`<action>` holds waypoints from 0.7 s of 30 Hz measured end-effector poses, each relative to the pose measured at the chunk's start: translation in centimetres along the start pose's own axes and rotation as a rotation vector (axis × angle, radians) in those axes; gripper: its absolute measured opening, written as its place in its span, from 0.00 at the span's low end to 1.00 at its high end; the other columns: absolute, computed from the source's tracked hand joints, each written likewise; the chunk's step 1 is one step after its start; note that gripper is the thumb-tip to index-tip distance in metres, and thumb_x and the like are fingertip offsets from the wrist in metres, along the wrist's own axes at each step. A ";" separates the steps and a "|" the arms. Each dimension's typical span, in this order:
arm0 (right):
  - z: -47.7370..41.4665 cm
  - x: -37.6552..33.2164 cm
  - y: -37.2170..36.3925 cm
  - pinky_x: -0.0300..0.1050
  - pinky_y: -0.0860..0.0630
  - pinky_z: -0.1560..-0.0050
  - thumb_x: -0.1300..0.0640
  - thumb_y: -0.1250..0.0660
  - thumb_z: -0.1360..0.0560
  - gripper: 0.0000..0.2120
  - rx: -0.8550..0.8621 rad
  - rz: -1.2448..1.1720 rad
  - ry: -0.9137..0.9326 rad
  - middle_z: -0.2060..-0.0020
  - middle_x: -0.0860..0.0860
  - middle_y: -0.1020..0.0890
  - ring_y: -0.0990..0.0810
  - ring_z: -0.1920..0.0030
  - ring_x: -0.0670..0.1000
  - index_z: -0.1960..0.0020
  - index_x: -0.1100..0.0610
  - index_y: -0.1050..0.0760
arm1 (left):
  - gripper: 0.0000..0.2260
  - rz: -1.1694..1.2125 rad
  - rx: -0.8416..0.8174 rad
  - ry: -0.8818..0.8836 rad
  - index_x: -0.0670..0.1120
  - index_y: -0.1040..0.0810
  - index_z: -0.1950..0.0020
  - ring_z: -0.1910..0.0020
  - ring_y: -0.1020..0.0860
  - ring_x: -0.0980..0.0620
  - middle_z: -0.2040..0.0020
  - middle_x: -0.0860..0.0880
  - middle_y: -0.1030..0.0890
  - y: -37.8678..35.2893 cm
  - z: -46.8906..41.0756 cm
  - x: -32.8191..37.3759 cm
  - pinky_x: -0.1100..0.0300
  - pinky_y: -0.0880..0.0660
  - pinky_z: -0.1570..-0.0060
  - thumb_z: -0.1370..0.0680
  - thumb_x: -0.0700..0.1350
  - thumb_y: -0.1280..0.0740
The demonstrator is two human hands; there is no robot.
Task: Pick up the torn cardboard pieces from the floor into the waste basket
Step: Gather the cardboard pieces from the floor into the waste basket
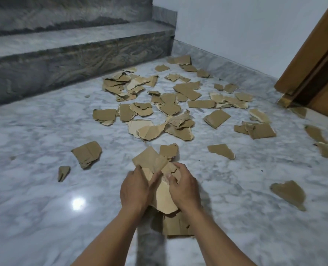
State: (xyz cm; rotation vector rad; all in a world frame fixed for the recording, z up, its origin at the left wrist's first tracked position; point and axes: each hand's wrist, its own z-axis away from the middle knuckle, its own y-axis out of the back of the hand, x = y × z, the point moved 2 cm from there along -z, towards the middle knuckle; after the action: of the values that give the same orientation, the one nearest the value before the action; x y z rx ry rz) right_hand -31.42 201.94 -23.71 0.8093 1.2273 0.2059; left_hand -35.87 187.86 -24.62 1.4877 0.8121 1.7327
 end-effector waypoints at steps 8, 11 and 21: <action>2.0 0.0 4.6 0.40 0.30 0.52 0.54 0.33 0.20 0.13 0.164 -0.149 0.013 0.47 0.47 0.18 0.21 0.46 0.50 0.36 0.53 0.23 | 0.18 0.867 -0.599 0.223 0.51 0.22 0.41 0.51 0.18 0.46 0.47 0.49 0.15 2.3 4.0 4.2 0.50 0.22 0.47 0.22 0.63 0.34; 2.8 -0.2 7.4 0.43 0.27 0.53 0.54 0.33 0.20 0.09 0.199 -0.136 0.061 0.51 0.45 0.19 0.20 0.48 0.50 0.40 0.53 0.23 | 0.16 1.026 -0.729 0.202 0.55 0.25 0.37 0.48 0.18 0.40 0.44 0.45 0.18 3.3 6.0 6.6 0.43 0.18 0.49 0.24 0.55 0.28; 5.7 -0.9 23.7 0.34 0.30 0.57 0.57 0.32 0.21 0.10 0.436 -0.110 0.121 0.52 0.46 0.20 0.21 0.49 0.49 0.40 0.56 0.22 | 0.15 1.116 -0.777 -0.166 0.63 0.23 0.39 0.58 0.23 0.46 0.45 0.45 0.20 4.3 12.4 20.1 0.56 0.20 0.64 0.20 0.44 0.35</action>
State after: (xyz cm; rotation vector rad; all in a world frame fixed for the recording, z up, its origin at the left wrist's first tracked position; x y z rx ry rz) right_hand -20.22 215.76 -7.09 1.1128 1.4508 -0.1105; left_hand -25.91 202.34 -8.26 1.5218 -0.9163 2.1971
